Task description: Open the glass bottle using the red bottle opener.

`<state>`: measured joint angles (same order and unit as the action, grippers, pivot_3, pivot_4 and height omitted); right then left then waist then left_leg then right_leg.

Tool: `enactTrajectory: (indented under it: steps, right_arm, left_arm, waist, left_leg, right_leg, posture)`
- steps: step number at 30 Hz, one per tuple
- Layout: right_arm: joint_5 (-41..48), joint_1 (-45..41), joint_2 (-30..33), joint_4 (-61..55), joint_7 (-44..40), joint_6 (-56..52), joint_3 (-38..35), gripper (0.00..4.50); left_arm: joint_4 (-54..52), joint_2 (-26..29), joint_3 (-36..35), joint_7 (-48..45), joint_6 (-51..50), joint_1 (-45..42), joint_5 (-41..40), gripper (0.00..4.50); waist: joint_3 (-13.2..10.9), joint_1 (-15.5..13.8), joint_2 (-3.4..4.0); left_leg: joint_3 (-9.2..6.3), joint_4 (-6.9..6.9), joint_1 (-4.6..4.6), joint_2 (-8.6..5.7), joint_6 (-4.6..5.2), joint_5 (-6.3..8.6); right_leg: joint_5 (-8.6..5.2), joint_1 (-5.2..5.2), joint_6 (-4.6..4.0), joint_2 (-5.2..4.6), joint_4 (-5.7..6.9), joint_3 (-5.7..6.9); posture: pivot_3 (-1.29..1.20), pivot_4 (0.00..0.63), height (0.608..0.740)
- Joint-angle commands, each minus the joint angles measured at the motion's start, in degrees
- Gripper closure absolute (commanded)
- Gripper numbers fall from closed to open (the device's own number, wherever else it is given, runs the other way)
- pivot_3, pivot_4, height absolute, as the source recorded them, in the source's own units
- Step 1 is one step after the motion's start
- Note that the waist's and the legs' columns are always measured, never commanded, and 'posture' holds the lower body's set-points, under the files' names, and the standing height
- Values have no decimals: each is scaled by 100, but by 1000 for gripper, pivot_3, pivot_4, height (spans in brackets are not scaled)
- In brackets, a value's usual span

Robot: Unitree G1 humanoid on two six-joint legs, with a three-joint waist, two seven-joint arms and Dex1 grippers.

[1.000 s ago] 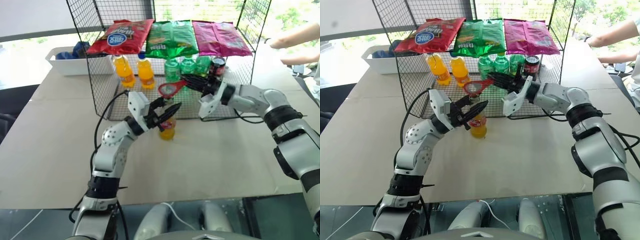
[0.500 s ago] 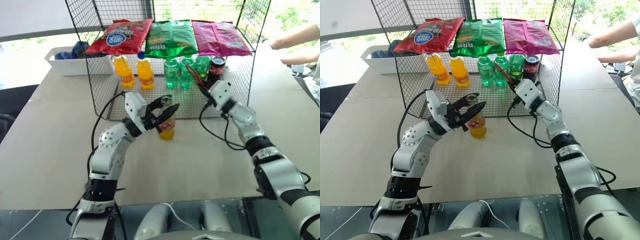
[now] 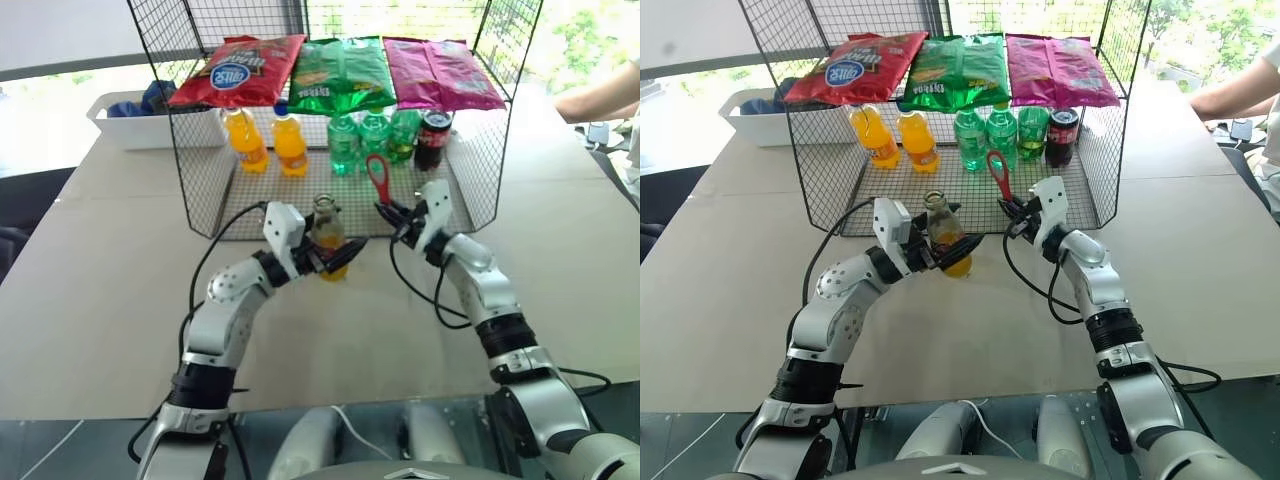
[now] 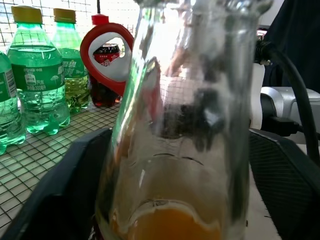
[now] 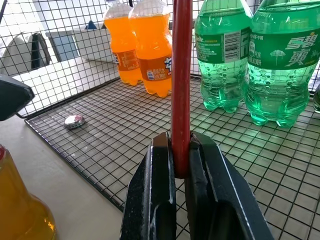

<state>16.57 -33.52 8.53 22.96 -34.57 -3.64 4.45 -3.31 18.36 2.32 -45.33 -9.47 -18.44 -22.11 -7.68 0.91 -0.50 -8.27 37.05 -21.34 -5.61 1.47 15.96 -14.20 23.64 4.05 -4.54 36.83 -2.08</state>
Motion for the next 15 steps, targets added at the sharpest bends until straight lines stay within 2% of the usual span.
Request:
enactTrajectory:
  steps: [1,8,15]
  right_arm:
    - [-3,49,-4,-284,32,-26,-124,4500]
    - [115,169,-71,-455,214,-492,-272,4500]
    - [697,862,-90,-1536,205,-2066,-285,4500]
  left_arm:
    - [-58,-12,-68,41,54,-85,-23,105]
    - [-123,53,-82,10,28,5,-51,105]
    - [-307,257,-161,-144,65,262,-108,105]
  waist:
    - [0,1,0]
    - [0,2,0]
    - [0,6,0]
  left_leg:
    - [0,0,-2,0,0,0]
    - [-4,11,-22,-1,0,0]
    - [-7,11,-29,0,0,0]
  right_leg:
    - [0,1,0,-1,0,0]
    - [1,12,0,-1,1,9]
    - [1,16,0,-3,0,11]
  posture:
    - [0,150,740]
    - [0,150,740]
    - [0,150,740]
